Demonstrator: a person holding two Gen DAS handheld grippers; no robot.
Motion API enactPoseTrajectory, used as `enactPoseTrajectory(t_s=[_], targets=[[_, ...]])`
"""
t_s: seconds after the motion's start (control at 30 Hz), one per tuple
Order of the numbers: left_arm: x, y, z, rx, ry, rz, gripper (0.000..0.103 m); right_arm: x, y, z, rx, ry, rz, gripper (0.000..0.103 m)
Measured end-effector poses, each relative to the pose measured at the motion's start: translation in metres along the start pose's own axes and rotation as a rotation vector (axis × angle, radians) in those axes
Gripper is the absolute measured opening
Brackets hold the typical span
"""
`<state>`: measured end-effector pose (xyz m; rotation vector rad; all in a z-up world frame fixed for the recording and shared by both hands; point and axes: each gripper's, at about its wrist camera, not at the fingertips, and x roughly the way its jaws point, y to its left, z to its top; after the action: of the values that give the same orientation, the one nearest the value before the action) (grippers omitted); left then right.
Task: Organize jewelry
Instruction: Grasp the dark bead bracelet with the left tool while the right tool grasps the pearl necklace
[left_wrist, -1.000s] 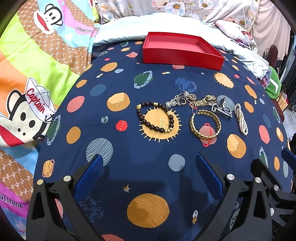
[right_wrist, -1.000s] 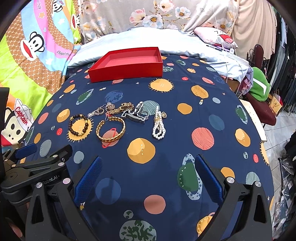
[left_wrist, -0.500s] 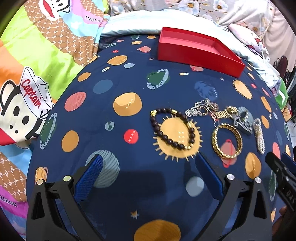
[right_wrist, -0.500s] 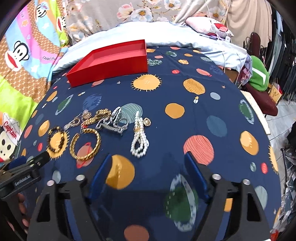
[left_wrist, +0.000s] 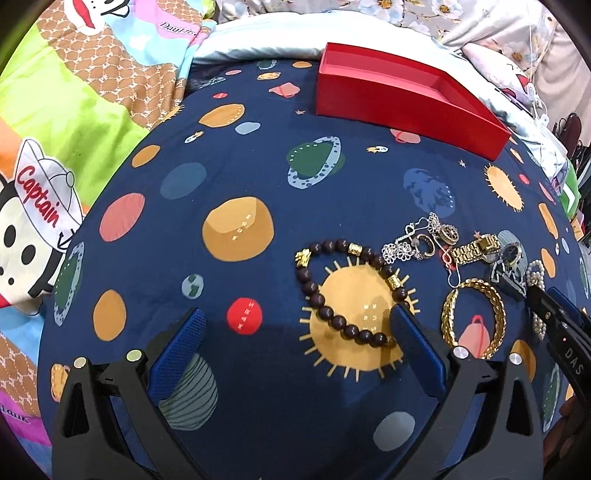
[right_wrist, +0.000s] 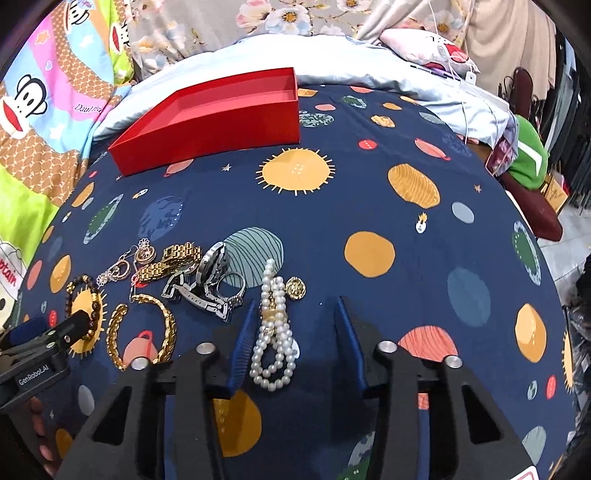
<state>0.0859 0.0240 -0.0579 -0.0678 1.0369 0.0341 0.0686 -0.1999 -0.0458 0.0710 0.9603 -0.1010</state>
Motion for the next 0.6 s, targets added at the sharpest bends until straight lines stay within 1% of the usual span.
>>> enactPoseTrajectory(t_s=[0.03, 0.07, 0.13, 0.27, 0.4, 0.5, 0.53, 0.6], targets=[[0.000, -0.001, 0.001, 0.002, -0.001, -0.002, 0.097, 0.000, 0.000, 0.000, -0.003, -0.002, 0.002, 0.032], [0.001, -0.002, 0.002, 0.006, -0.002, -0.005, 0.097, 0.000, 0.000, 0.000, -0.002, -0.004, 0.006, 0.023], [0.001, -0.003, 0.003, 0.010, -0.005, -0.011, 0.097, -0.002, -0.002, -0.001, 0.008, 0.000, 0.021, 0.014], [0.003, -0.005, 0.005, 0.021, -0.011, -0.014, 0.098, -0.005, -0.004, -0.003, 0.026, 0.007, 0.038, 0.014], [0.001, 0.001, 0.009, -0.010, -0.018, -0.051, 0.097, -0.008, -0.007, -0.005, 0.037, 0.011, 0.048, 0.014], [0.004, 0.001, 0.010, -0.001, -0.018, -0.039, 0.096, -0.009, -0.007, -0.006, 0.041, 0.015, 0.054, 0.014], [0.005, 0.001, 0.010, 0.003, -0.025, -0.032, 0.094, -0.009, -0.007, -0.006, 0.041, 0.017, 0.057, 0.014], [0.004, 0.001, 0.011, 0.019, -0.039, -0.021, 0.081, -0.009, -0.007, -0.007, 0.044, 0.018, 0.062, 0.014]])
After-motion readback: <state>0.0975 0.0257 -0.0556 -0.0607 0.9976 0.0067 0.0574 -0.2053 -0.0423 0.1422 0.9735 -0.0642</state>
